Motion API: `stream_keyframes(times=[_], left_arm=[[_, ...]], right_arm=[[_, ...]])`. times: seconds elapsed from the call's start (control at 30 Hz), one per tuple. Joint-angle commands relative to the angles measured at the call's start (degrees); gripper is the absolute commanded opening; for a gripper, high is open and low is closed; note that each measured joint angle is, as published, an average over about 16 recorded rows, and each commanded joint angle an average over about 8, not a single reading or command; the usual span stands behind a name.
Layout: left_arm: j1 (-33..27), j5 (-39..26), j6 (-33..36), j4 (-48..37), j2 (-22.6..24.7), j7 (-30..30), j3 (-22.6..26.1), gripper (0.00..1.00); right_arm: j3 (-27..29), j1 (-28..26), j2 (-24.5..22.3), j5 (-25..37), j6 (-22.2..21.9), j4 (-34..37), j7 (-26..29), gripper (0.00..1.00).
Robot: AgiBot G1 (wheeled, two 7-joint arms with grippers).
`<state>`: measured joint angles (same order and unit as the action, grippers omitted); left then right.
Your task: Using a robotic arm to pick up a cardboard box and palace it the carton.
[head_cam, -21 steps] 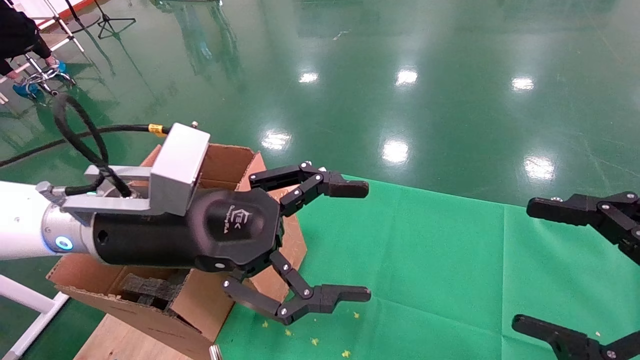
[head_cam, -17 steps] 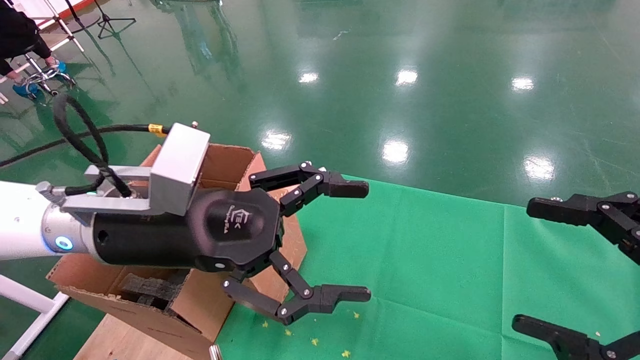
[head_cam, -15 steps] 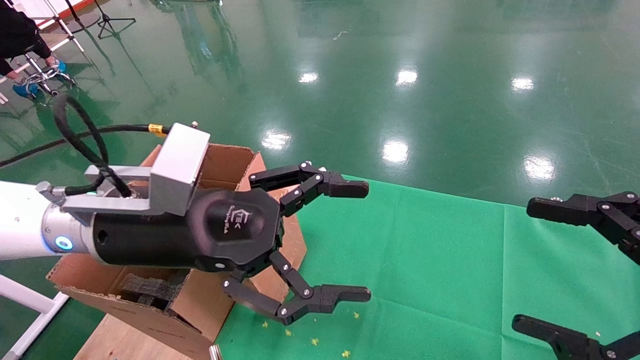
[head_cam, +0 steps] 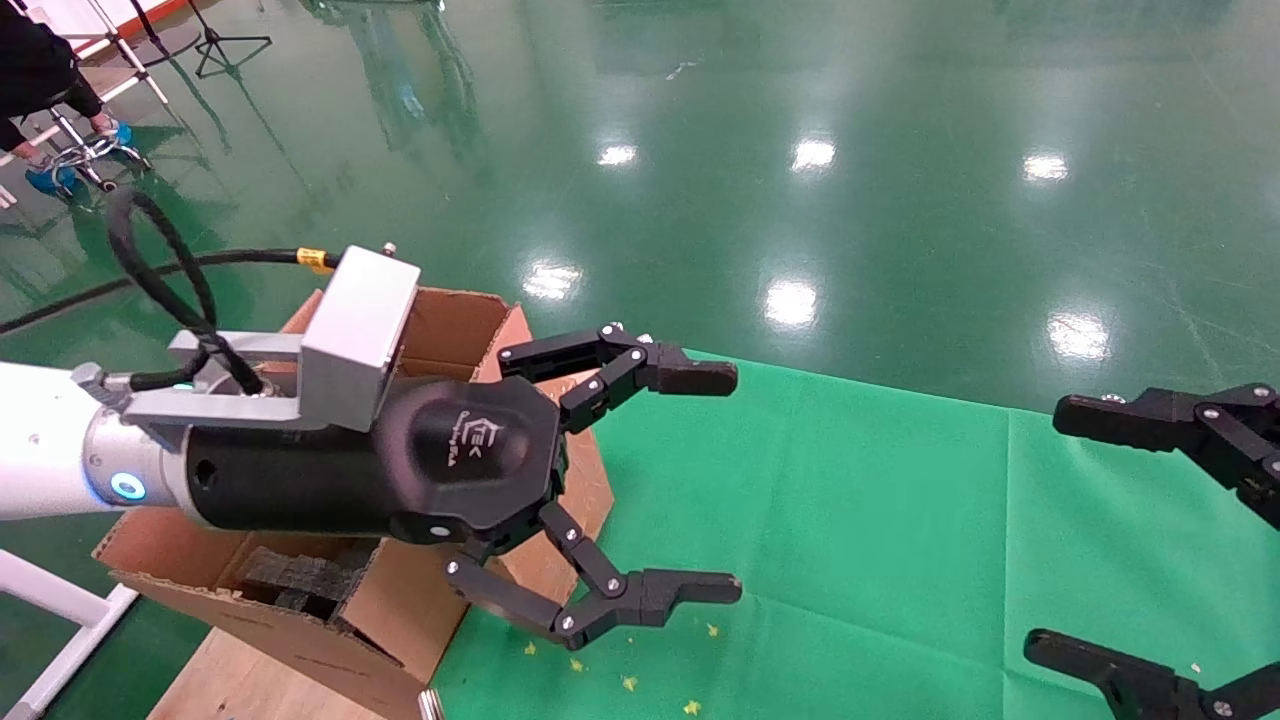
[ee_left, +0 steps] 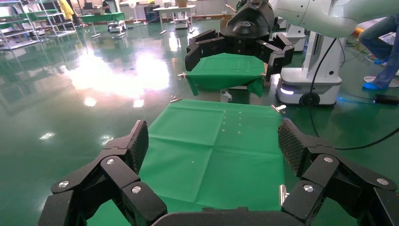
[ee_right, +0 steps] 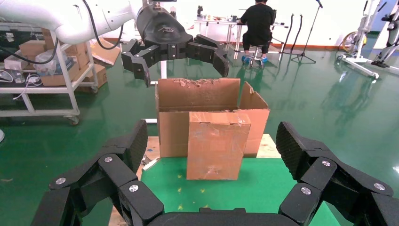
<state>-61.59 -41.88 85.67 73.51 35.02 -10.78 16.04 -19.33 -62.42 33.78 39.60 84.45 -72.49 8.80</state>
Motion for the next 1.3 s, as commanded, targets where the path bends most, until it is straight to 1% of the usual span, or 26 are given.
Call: stream_keyframes(times=[0.03,0.27,0.4,0.53,0.67,0.8,0.93,1.07,1.3], left_arm=[[0.00,0.00,0.00,0.00,0.00,0.00,0.00,1.00],[-0.02,-0.16,-0.08,-0.16,-0.29,-0.47,0.10,1.00],[-0.69,-1.67,-0.93,0.03,-1.69,-2.88,0.63,1.00],[-2.46,-5.43,-2.49,1.54,-4.13,-7.31,1.88,1.00],[-5.39,-10.95,-3.54,3.27,-6.45,-12.66,3.80,1.00],[-9.69,-17.50,-2.90,4.03,-7.94,-18.13,6.23,1.00],[-13.80,-22.97,-1.43,4.38,-8.64,-22.04,8.26,1.00],[-16.21,-25.93,-0.58,4.62,-9.03,-23.69,9.33,1.00],[-16.71,-27.02,-0.23,3.44,-9.07,-24.49,9.80,1.00]], right_arm=[[0.00,0.00,0.00,0.00,0.00,0.00,0.00,0.01],[0.00,0.00,0.00,0.00,0.00,0.00,0.00,0.00],[0.00,0.00,0.00,0.00,0.00,0.00,0.00,0.00],[-0.01,-0.01,0.00,0.00,0.01,0.01,-0.01,0.00],[-0.01,-0.01,0.00,-0.01,0.01,0.01,-0.01,0.00],[-0.02,-0.01,0.00,-0.01,0.01,0.01,-0.01,0.00],[-0.01,-0.01,0.00,-0.01,0.00,0.02,-0.01,0.00],[0.00,0.00,-0.01,-0.01,-0.01,0.02,-0.02,0.00],[0.00,0.00,-0.01,-0.01,-0.02,0.03,-0.02,0.00]])
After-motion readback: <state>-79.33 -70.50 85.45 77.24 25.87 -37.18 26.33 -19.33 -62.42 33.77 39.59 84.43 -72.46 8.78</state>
